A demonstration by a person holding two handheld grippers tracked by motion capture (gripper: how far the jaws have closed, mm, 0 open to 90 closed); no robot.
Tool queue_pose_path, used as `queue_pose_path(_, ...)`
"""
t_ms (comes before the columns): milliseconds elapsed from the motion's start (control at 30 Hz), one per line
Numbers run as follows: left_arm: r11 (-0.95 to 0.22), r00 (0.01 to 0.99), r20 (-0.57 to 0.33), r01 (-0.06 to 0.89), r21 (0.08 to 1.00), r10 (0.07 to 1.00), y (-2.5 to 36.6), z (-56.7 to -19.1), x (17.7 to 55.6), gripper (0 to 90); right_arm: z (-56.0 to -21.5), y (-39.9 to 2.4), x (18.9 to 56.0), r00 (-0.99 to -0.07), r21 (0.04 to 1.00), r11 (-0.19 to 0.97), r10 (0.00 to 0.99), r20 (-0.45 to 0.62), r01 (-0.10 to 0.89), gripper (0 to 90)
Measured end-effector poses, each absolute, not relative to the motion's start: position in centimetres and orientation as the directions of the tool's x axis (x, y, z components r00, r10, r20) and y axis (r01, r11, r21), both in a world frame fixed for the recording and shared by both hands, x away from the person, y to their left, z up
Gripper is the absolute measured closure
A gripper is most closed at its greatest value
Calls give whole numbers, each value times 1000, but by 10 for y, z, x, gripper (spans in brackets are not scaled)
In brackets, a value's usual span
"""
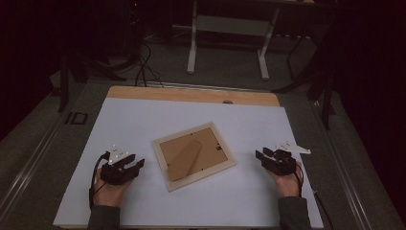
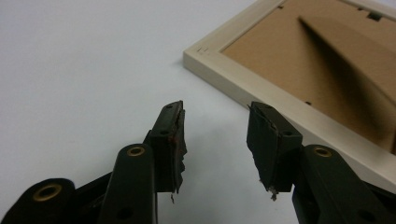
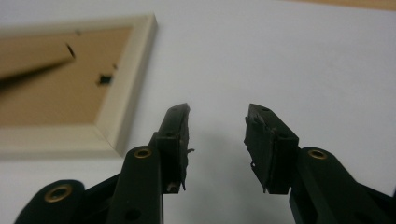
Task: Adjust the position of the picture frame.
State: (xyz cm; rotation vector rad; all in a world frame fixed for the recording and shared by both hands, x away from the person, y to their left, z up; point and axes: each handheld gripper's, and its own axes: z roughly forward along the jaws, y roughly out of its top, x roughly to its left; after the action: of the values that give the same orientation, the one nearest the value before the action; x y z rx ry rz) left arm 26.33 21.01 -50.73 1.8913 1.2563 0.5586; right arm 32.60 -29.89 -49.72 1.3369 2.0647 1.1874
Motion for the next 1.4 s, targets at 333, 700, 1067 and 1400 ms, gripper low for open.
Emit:
queue_pose_path(333,-217,438,-66,564,797,897,204,-509,260,589,-493,-294,326,-472,828,195,877,93,526,588)
queue_pose_path(700,-260,497,-66,557,789,865,187,-512,257,620,-482,-279,333,-520,824,271,854,33,498,589)
queue_pose_path(1067,-296,546,-73,557,776,835,173,-515,253,639,-482,-265,341,-549,820,275,834,56,501,589)
queue_pose_path(1400,-318,579,-82,554,770,811,161,-517,245,574,-483,-255,345,-565,815,283,822,65,505,589)
